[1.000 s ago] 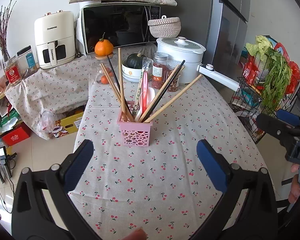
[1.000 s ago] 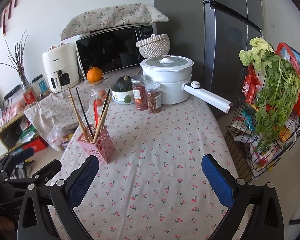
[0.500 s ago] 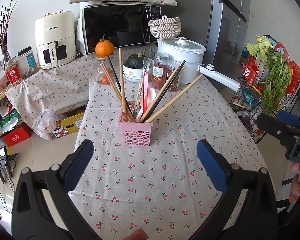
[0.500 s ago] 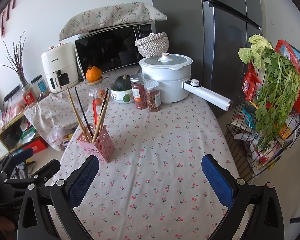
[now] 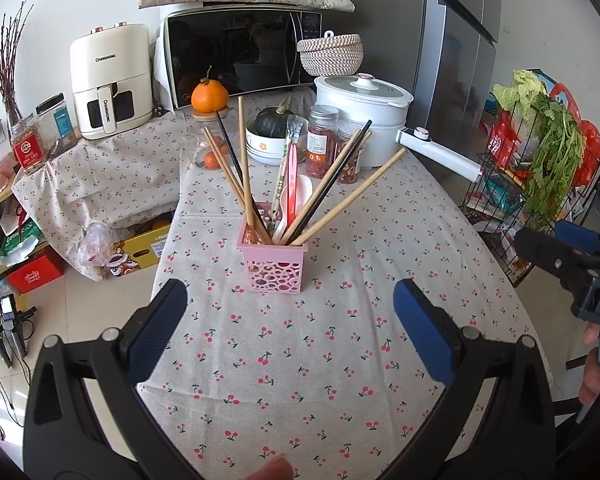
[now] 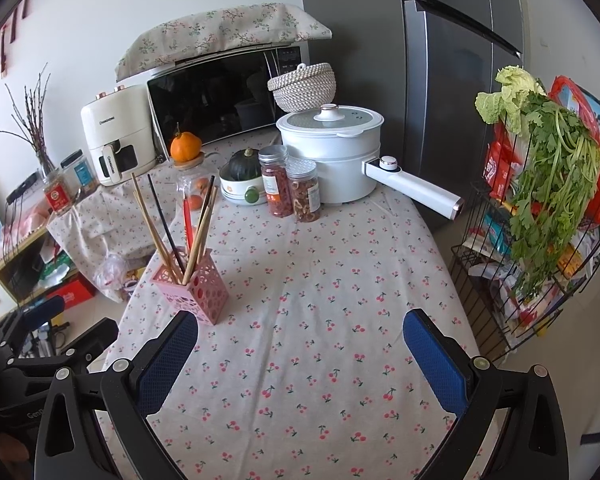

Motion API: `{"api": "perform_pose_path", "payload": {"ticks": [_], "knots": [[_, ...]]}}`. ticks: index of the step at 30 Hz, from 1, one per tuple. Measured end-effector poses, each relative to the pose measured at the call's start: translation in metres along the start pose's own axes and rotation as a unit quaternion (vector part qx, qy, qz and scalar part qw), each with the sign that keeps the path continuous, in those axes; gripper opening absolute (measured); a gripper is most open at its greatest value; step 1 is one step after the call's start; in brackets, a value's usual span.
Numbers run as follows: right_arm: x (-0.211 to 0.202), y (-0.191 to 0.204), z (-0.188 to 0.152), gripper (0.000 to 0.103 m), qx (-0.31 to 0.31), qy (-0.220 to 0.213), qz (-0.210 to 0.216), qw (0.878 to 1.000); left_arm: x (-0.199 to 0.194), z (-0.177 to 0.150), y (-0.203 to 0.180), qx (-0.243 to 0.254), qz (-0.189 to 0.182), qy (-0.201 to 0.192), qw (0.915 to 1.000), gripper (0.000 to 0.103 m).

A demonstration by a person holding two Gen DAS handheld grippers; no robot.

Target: Organize utensils

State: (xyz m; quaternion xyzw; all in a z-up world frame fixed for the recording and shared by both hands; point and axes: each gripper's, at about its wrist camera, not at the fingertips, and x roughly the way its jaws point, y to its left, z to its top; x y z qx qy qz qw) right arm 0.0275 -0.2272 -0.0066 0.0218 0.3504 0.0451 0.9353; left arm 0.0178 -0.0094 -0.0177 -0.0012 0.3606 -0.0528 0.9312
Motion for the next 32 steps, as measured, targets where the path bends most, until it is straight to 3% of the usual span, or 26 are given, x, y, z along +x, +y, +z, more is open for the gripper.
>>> {"api": "perform_pose_path", "payload": {"ticks": [20,32], "knots": [[0.0007,-0.0012,-0.0057,0.103,0.003,0.003,-0.001,1.0,0.0009,-0.001,-0.0013,0.001,0.003,0.004,1.0,0.102],[0.0011,-0.0013,-0.0048,0.103,0.003,0.004,-0.001,1.0,0.0052,-0.0012,0.0019,-0.017,-0.015,0.014,0.9997,0.102]]}}
